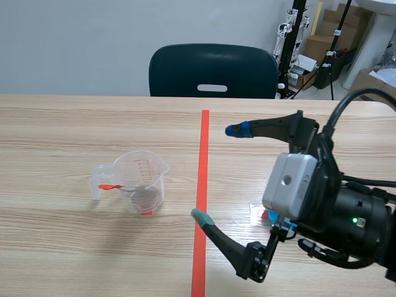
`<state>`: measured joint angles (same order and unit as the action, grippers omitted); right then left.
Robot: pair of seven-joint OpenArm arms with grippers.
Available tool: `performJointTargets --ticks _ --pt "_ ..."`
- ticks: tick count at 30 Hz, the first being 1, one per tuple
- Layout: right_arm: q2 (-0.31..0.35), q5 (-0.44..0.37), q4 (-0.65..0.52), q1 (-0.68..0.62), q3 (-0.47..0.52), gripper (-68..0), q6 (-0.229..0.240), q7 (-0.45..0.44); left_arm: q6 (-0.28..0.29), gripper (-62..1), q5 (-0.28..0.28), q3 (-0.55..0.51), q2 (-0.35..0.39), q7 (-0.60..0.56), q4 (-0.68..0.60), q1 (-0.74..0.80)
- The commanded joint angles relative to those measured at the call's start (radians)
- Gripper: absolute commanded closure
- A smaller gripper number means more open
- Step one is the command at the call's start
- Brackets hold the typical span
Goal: Do the redox reaction experiment. lift the metal plate out of the left beaker
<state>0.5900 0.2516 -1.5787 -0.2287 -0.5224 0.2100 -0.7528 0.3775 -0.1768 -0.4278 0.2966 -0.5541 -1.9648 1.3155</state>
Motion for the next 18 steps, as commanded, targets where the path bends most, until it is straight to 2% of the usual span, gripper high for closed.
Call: performJointTargets --ticks 1,7,10,12,16,18 --pt "0.005 -0.012 0.014 0.047 -0.031 -67.9 -0.024 -0.04 0.003 -62.3 -0.01 0.0 -0.02 -0.04 -0.009 0.001" --pt "0.005 -0.012 0.119 0.205 -0.193 -67.9 -0.032 -0.102 0.002 -62.3 0.014 0.0 -0.036 -0.126 0.014 0.001" --pt "0.003 -0.016 0.169 0.285 -0.279 -67.9 -0.063 -0.122 0.002 -62.3 0.02 0.0 -0.035 -0.166 0.038 0.001" --pt "-0.001 -0.018 0.203 0.341 -0.334 -67.9 -0.066 -0.144 0.002 -62.3 0.041 0.0 -0.035 -0.193 0.055 0.001" --pt "-0.011 -0.019 0.255 0.437 -0.431 -67.9 -0.066 -0.19 0.002 -62.3 0.063 0.0 -0.021 -0.199 0.09 0.001" --pt "-0.027 -0.019 0.282 0.481 -0.476 -67.9 -0.083 -0.196 0.002 -62.3 0.062 0.0 0.0 -0.209 0.118 0.001"
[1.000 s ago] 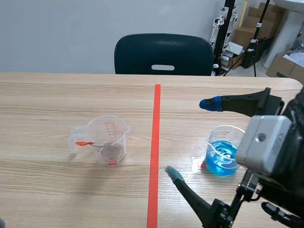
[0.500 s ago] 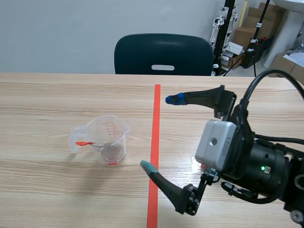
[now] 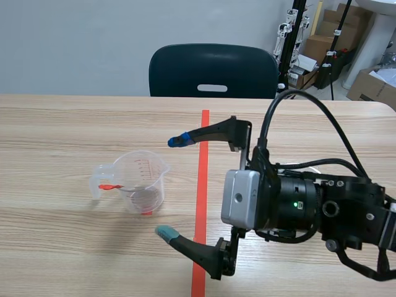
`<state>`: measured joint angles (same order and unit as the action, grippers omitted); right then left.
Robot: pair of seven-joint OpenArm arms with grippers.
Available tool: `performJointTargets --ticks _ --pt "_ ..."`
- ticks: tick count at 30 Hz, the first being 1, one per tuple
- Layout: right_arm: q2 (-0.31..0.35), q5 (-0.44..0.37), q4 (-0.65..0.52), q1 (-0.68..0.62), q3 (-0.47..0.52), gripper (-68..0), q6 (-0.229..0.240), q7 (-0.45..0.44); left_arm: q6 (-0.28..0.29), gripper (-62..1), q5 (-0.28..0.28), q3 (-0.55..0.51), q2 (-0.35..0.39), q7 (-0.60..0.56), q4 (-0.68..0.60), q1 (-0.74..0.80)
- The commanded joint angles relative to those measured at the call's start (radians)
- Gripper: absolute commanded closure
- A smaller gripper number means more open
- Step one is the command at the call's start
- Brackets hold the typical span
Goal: Do the redox reaction experiment. lift the metal plate out of the left beaker
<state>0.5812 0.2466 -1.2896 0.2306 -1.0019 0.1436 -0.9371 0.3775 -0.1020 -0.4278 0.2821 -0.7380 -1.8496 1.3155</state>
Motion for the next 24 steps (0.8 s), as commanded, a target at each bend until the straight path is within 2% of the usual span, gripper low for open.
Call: performJointTargets --ticks 1,3,9,15,20,24 --pt "-0.026 -0.014 0.005 0.036 -0.01 -67.9 -0.026 -0.012 0.002 -62.3 -0.013 0.0 0.025 -0.034 0.017 0.001" --pt "-0.052 -0.015 0.042 0.068 -0.039 -67.9 -0.048 -0.013 0.002 -62.3 -0.013 0.0 0.047 -0.058 0.047 0.001" --pt "-0.113 -0.023 0.11 0.123 -0.08 -67.9 -0.047 -0.031 0.002 -62.3 -0.013 0.001 0.083 -0.121 0.122 0.001" --pt "-0.147 -0.041 0.122 0.173 -0.145 -67.9 -0.047 -0.035 0.002 -62.3 -0.013 0.001 0.121 -0.241 0.182 0.001" --pt "-0.18 -0.041 0.149 0.199 -0.169 -67.9 -0.047 -0.031 0.002 -62.3 -0.006 0.001 0.155 -0.28 0.198 0.001" --pt "-0.218 -0.04 0.196 0.214 -0.173 -67.9 -0.05 -0.031 -0.016 -62.3 0.031 0.001 0.178 -0.363 0.224 0.001"
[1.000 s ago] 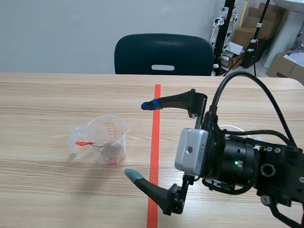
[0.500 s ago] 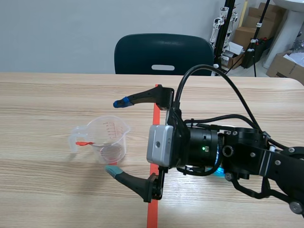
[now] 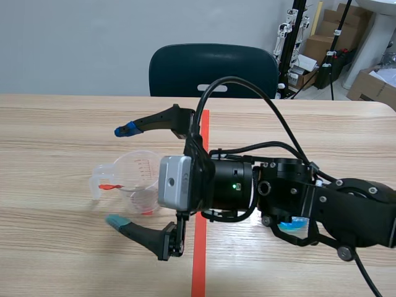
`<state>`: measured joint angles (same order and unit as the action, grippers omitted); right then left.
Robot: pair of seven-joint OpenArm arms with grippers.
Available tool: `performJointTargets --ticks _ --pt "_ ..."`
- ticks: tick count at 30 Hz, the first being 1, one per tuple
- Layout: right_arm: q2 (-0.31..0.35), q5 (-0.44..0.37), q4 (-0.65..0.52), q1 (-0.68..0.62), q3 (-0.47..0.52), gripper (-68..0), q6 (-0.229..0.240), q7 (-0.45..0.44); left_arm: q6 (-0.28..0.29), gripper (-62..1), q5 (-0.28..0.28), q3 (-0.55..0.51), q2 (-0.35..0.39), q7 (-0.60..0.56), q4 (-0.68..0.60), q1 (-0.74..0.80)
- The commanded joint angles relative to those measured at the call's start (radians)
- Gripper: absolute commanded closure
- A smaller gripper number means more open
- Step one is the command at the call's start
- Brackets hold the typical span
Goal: Do the redox reaction experiment. lift the metal plate out of the left beaker
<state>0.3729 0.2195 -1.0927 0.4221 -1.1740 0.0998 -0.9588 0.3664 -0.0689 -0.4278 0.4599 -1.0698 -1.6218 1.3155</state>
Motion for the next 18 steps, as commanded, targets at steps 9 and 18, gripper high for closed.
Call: performJointTargets --ticks 9,18 --pt "-0.052 -0.014 0.03 0.05 -0.012 -66.2 -0.006 -0.008 -0.069 -62.3 0.033 0.001 0.006 -0.126 0.058 0.001" --pt "-0.074 -0.013 0.03 0.05 -0.012 -57.4 -0.006 0.014 -0.069 -62.3 0.032 0.001 0.006 -0.15 0.078 0.001"
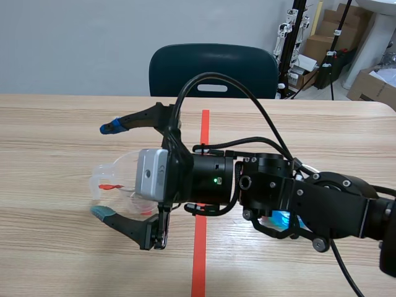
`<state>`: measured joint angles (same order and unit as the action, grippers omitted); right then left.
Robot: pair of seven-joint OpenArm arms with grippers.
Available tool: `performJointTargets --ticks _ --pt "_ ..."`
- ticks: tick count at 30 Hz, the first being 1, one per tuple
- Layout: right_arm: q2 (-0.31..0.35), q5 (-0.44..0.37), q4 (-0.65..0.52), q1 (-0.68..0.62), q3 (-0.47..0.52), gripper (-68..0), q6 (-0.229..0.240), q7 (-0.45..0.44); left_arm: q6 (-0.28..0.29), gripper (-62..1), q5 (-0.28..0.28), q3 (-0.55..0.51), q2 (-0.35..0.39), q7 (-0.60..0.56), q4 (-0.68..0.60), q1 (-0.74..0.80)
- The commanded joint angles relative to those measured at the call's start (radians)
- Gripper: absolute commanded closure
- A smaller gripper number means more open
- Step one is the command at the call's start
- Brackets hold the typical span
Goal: Do the redox reaction experiment. lift the metal plate out of the left beaker
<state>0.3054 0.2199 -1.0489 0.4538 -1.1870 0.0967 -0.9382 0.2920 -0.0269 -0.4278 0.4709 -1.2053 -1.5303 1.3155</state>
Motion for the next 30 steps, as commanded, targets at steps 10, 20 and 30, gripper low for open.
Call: performJointTargets --ticks 10,20,30 --pt "-0.007 -0.013 -0.014 0.018 0.001 -43.5 -0.003 0.016 0.006 -62.3 -0.01 0.001 -0.005 -0.014 -0.013 0.001" --pt "0.022 -0.014 -0.014 0.018 0.001 -43.7 -0.003 -0.055 0.005 -62.3 -0.01 0.001 -0.005 -0.014 -0.013 0.001" --pt "0.019 -0.026 -0.014 0.017 0.001 -43.6 -0.03 -0.051 0.005 -62.3 -0.01 0.001 -0.005 -0.014 -0.013 0.001"
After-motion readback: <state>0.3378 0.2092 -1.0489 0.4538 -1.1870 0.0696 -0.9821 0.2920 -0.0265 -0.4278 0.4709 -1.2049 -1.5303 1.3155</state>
